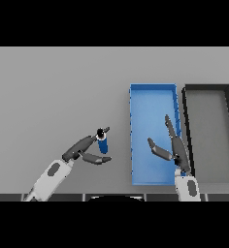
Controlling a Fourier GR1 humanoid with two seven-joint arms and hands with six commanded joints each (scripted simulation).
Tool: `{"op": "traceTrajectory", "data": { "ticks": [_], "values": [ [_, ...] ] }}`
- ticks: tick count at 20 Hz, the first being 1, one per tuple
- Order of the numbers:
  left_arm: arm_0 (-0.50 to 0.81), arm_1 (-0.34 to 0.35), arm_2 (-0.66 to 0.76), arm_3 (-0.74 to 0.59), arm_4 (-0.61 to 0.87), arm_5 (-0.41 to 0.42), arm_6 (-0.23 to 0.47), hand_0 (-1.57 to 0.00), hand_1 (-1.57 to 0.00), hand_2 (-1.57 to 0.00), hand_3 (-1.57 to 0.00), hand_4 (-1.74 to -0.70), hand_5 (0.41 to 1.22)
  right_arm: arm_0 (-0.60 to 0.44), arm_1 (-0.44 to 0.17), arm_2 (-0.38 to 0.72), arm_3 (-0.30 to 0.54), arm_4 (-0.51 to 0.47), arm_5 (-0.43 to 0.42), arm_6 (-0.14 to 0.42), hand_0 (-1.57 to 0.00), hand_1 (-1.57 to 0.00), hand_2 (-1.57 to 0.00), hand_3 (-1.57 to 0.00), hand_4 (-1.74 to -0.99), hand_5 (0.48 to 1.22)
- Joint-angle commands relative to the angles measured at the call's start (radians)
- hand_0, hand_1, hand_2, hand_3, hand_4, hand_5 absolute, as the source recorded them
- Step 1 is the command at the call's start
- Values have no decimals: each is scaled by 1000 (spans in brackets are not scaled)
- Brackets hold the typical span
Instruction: Pick up the blue pipe and place it into the blue bin.
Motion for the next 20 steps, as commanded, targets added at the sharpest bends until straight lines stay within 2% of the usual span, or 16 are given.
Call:
{"op": "traceTrajectory", "data": {
  "ticks": [1, 5, 6, 8, 9, 10, 12, 14, 15, 17, 20],
  "values": [
    [-13, -20, 7, 9, 23, -11, -19, 1, 1, 1, 1, -1153, 479, -2, 0, -2, -1, -3, 1, 2, 1, 1, 1, 1, -1202, 606],
    [-36, -84, 15, 62, 44, -10, -57, 1, -2, -39, -6, -1240, 558, 3, -11, -17, 4, -18, 8, -12, 1, 1, 1, 1, -1204, 605],
    [-39, -96, 24, 73, 55, -8, -67, 1, -40, -110, -43, -1267, 585, 5, -13, -14, 6, -9, 5, -14, 1, 1, 1, 1, -1196, 603],
    [-37, -114, 21, 72, 55, 7, -48, -100, -265, -357, -215, -1317, 651, 4, -1, -4, 2, -8, 5, -5, 1, 1, 1, 1, -1198, 605],
    [-33, -125, 29, 82, 75, 1, -48, -289, -458, -539, -486, -1342, 765, 12, -2, -2, -4, -12, 11, -7, 1, 1, 1, 1, -1199, 605],
    [-30, -135, 33, 87, 85, 4, -38, -504, -677, -733, -703, -1416, 856, 14, -5, -4, -3, -11, 10, -18, 1, 1, 1, 1, -1196, 604],
    [-29, -138, 15, 67, 65, 7, -31, -888, -999, -1035, -1009, -1526, 988, 4, -3, -8, -7, -20, 12, -4, 1, 1, 1, 1, -1195, 604],
    [-35, -143, -4, 83, 52, 1, -71, -1134, -1205, -1228, -1174, -1600, 1072, 4, 0, -3, -2, -12, 8, 3, 1, 1, 1, 1, -1198, 604],
    [-26, -137, -15, 86, 38, 10, -122, -1221, -1278, -1296, -1225, -1626, 1101, -5, -10, -12, 2, -16, 11, 6, 1, 1, 1, 1, -1195, 603],
    [-19, -136, -19, 74, 32, 27, -128, -1347, -1384, -1395, -1317, -1665, 1144, -3, -2, -7, 6, -19, 13, 0, 1, 1, 1, 1, -1190, 600],
    [-21, -154, -14, 29, 32, 67, -129, -1456, -1475, -1481, -1406, -1702, 1182, -4, -13, -15, 4, -17, 11, -6, 1, 1, 1, 1, -1189, 603]
  ]
}}
